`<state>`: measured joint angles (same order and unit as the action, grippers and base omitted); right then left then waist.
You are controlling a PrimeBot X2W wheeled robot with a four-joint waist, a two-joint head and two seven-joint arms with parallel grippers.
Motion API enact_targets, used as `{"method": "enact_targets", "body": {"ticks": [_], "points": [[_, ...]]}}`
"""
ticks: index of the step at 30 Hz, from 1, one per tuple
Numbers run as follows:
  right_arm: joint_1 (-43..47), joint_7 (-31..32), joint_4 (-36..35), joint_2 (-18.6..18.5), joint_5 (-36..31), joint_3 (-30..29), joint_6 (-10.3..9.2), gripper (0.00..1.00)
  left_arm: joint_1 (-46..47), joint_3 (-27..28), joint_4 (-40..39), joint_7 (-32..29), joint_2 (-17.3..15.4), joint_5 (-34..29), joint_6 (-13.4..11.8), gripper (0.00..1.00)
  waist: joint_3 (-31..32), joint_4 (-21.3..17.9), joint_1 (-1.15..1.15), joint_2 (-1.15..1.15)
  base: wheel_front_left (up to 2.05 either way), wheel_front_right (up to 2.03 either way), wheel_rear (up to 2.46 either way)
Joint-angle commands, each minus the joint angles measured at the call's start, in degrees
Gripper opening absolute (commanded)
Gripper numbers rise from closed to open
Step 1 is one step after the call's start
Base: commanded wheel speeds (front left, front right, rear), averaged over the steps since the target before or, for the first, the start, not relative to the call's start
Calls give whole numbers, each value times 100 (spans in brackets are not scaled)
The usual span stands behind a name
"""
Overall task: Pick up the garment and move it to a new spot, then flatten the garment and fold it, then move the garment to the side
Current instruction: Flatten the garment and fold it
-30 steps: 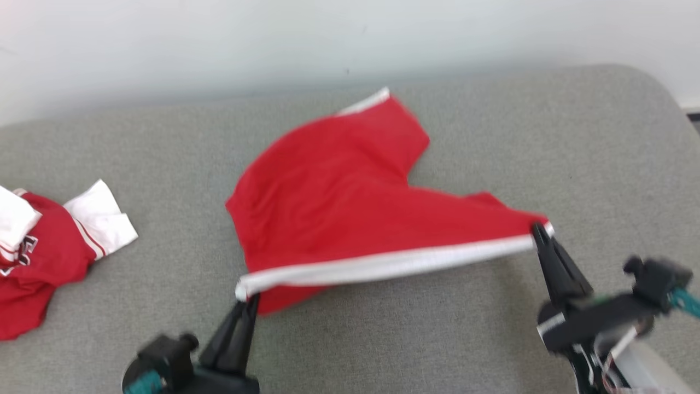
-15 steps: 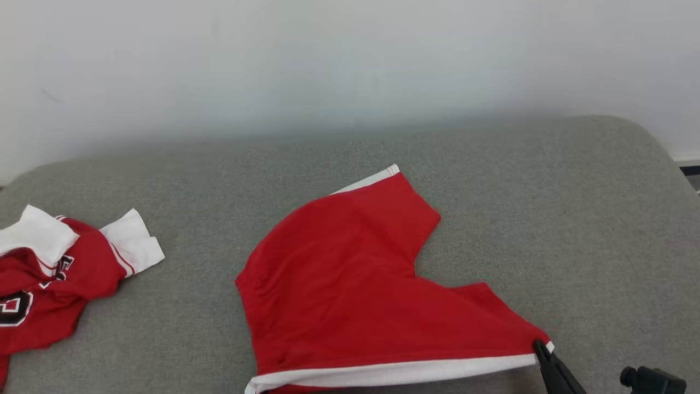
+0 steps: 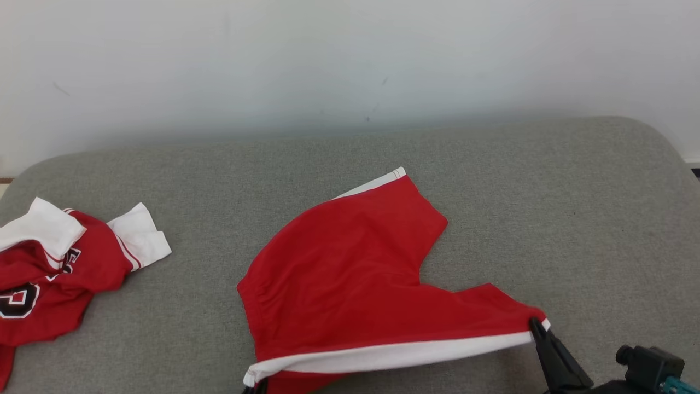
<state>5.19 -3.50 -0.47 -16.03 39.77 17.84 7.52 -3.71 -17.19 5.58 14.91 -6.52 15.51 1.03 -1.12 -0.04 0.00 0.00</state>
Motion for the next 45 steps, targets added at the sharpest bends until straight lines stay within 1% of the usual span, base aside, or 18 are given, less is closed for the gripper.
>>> {"method": "enact_targets", "body": {"ticks": [1, 7, 11, 12, 13, 14, 15, 16, 17, 21, 30, 32, 39, 45], "points": [[-151, -14, -44, -44, -76, -8, -5, 0, 111, 69, -40, 18, -11, -65, 36, 0, -35, -1, 0, 0, 0, 0, 0], [-958, 30, 80, -140, -107, 78, -5, 0, 658, 254, -103, 18, 4, -278, 217, 0, -187, 71, 0, 0, 0, 0, 0], [-1716, 92, 424, -187, -127, 197, -4, 0, 1131, 347, 81, 18, 39, -233, 312, 0, -333, 122, 0, 0, 0, 0, 0], [-2167, 156, 678, -152, -80, 281, -4, 0, 1394, 393, 222, 18, 34, -240, 344, 0, -449, 128, 0, 0, 0, 0, 0], [-2167, 156, 678, -152, -80, 281, -4, 0, 1394, 393, 222, 18, 34, -240, 344, 0, -449, 128, 0, 0, 0, 0, 0], [-2409, 180, 805, -171, -117, 360, -4, 0, 1508, 427, 318, 17, 46, -198, 365, 0, -514, 131, 0, 0, 0, 0, 0], [-2902, 248, 1120, -106, -40, 451, -4, 0, 1764, 455, 480, 17, 40, -207, 388, 0, -654, 135, 0, 0, 0, 0, 0], [-2902, 248, 1120, -106, -40, 451, -4, 0, 1764, 455, 480, 17, 40, -207, 388, 0, -654, 135, 0, 0, 0, 0, 0], [-3131, 282, 1277, -85, -5, 518, -4, 0, 1877, 473, 562, 18, 34, -205, 412, 0, -727, 145, 0, 0, 0, 0, 0], [-4070, 308, 2005, -5, 115, 757, -4, 0, 2344, 472, 906, 18, 39, -204, 470, 0, -974, 210, 0, 0, 0, 0, 0], [-5684, 239, 3634, 256, 407, 1314, -4, 0, 3335, 472, 1557, 18, 96, -202, 534, 0, -1536, 383, 0, 0, 0, 0, 0], [-6017, 196, 3956, 256, 411, 1452, -4, 0, 3532, 442, 1666, 18, 130, -222, 536, 0, -1676, 438, 0, 0, 0, 0, 0], [-6883, -14, 5000, 326, 507, 1856, -4, 0, 3985, 402, 1926, 18, 259, -278, 531, 0, -2066, 622, 0, 0, 0, 0, 0], [-7294, -203, 5695, 361, 630, 2129, -4, 0, 4223, 330, 1991, 18, 331, -303, 503, 0, -2324, 745, 0, 0, 0, 0, 0]]}}
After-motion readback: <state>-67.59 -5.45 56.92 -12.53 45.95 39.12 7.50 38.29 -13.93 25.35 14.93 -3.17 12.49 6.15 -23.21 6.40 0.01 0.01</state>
